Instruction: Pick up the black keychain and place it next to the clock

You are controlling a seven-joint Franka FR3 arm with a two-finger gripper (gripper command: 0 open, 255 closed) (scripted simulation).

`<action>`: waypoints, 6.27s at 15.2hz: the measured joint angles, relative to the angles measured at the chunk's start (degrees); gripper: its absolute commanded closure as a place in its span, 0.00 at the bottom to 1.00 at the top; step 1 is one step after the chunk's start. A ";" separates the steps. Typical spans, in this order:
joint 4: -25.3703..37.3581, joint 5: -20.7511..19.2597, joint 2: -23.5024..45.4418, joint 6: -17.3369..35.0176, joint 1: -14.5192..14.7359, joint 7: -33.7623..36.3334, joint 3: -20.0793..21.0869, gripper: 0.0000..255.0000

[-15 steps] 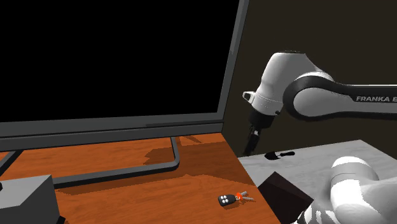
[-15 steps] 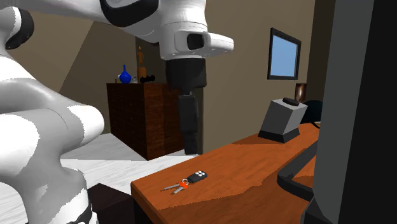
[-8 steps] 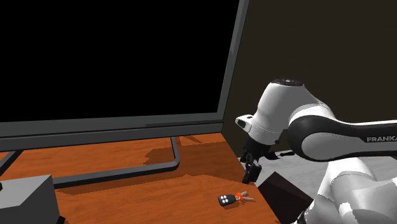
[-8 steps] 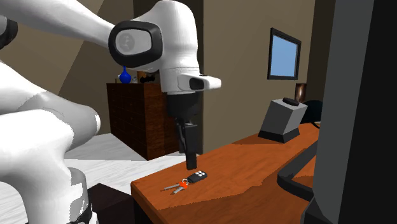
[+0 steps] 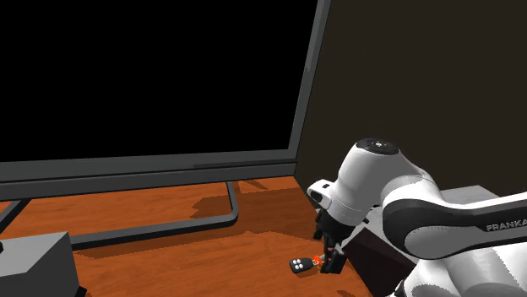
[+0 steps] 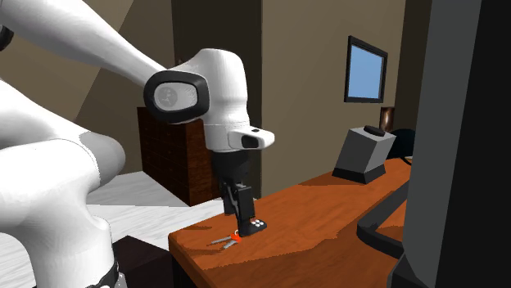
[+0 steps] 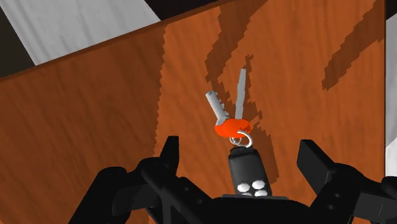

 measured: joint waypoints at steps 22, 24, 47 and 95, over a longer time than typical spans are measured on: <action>-1.18 0.45 2.26 3.54 0.11 -0.14 0.41 1.00; -0.26 0.12 1.17 1.52 -0.06 -0.14 0.15 1.00; 14.35 -3.27 -6.39 -20.57 -1.66 0.05 -2.96 1.00; 78.50 -13.23 47.64 -31.28 -3.68 19.18 11.91 1.00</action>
